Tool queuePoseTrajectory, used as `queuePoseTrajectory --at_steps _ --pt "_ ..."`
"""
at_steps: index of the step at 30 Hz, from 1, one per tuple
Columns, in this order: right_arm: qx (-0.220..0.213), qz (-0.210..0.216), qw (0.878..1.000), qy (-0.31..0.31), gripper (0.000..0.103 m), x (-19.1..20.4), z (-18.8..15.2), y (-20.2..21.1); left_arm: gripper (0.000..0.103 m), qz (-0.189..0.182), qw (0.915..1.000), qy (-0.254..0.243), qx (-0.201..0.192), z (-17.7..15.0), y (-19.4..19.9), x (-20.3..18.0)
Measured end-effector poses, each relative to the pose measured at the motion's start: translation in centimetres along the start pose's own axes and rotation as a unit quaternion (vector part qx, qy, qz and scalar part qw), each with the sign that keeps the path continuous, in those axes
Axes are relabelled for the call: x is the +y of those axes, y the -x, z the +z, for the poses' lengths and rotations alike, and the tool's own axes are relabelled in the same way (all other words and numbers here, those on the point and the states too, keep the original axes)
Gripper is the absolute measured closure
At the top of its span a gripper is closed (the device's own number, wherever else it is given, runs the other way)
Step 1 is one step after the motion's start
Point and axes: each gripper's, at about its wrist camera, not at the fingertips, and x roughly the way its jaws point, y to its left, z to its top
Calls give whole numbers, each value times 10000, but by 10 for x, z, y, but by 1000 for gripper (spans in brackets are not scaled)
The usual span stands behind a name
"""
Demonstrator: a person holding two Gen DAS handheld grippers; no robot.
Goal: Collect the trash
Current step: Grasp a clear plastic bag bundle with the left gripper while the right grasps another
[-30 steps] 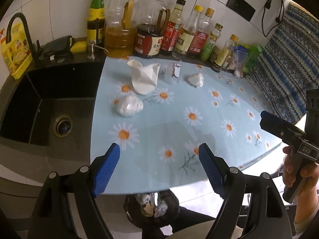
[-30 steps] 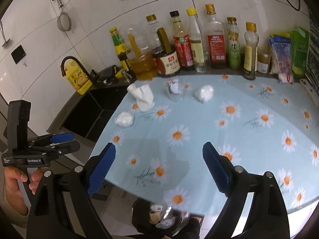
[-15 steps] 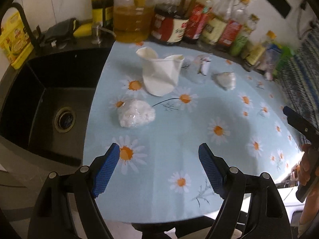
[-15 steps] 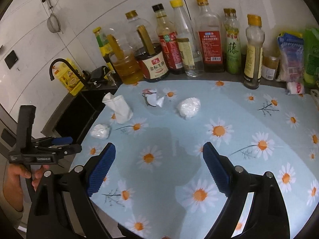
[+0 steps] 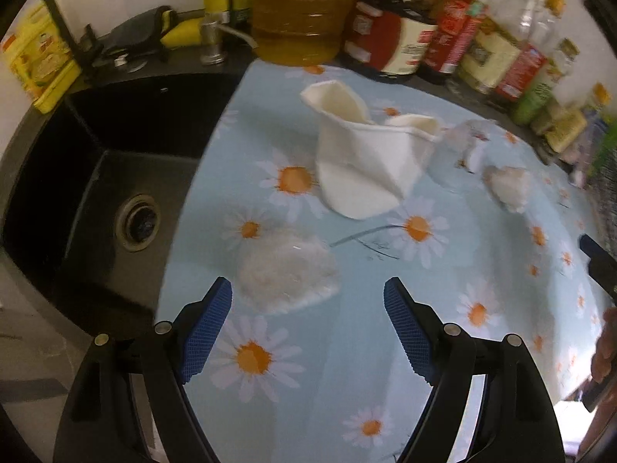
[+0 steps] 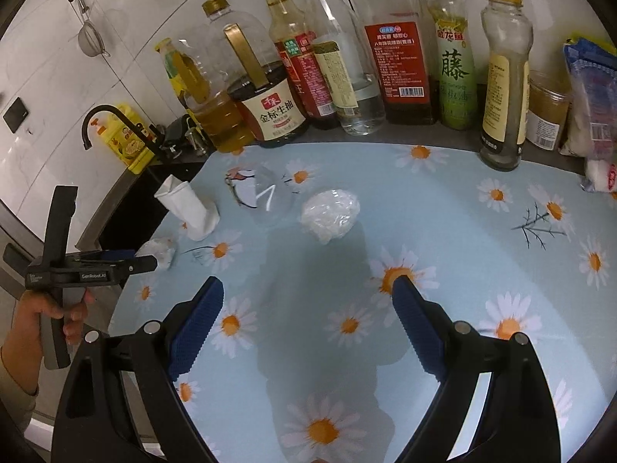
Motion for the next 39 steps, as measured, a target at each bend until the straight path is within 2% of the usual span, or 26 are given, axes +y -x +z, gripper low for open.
queuePoseTrajectory --at_steps 7,12,14,16,20,27,39 --pt "208 84 9997 133 15 -11 10 -21 26 196 9996 174 103 5 -15 3" --pt "324 129 9991 247 15 -14 18 -33 26 274 9993 264 13 11 -19 3" --pt "404 124 9987 274 15 -16 21 -41 38 299 9992 254 54 13 -23 2" --pt "430 121 9984 336 15 -16 24 -46 44 318 9991 254 126 14 -29 1" --pt "487 111 9980 399 15 -17 32 -54 47 373 9991 210 57 14 -31 -2" --pt "589 95 9969 520 15 -16 43 -67 49 347 9990 279 7 8 -27 -2" --pt "711 36 9954 635 14 -16 56 -97 50 245 9987 423 -108 -19 2 -9"
